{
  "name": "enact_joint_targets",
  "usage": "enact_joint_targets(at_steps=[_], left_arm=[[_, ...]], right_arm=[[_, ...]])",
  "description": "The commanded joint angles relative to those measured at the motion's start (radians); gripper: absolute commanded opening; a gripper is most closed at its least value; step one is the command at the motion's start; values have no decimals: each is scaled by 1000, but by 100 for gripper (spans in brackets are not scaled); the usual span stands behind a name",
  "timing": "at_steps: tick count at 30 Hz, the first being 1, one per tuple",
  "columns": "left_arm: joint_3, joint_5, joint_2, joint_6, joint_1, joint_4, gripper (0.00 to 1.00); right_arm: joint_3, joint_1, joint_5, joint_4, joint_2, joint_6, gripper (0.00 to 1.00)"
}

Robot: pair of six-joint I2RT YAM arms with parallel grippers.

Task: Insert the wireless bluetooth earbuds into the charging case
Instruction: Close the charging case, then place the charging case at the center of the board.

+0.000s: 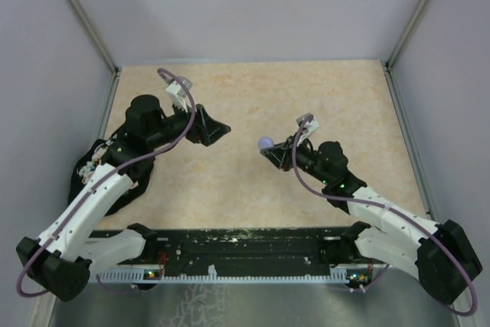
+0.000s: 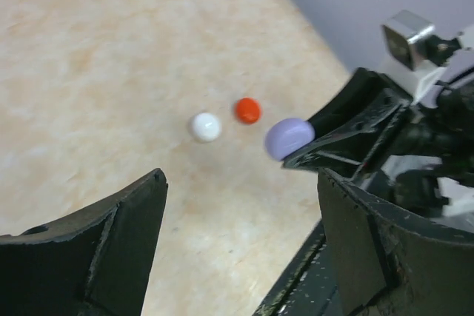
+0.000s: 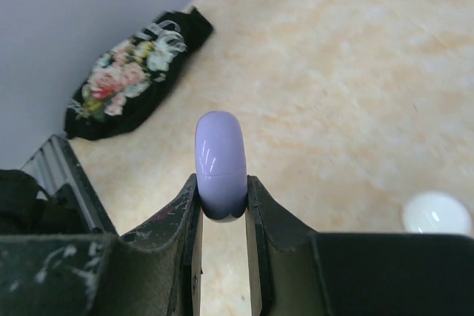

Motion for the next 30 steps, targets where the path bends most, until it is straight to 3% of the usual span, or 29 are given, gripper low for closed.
enact_joint_targets(at_steps=[1, 6, 17, 26, 30], left_arm=[[-71, -374, -104, 76, 1, -140, 88], [-200, -530, -191, 76, 26, -138, 96], [-337, -604, -284, 52, 94, -113, 100], [-336, -605, -307, 54, 98, -121, 100], [-323, -606, -316, 65, 97, -123, 100]], right_arm=[[-49, -54, 131, -173, -68, 90, 0], [-102, -133, 141, -235, -36, 196, 0], [-109, -180, 143, -82, 249, 254, 4], [-101, -204, 202, -116, 327, 294, 32], [-86, -207, 225, -216, 299, 259, 56]])
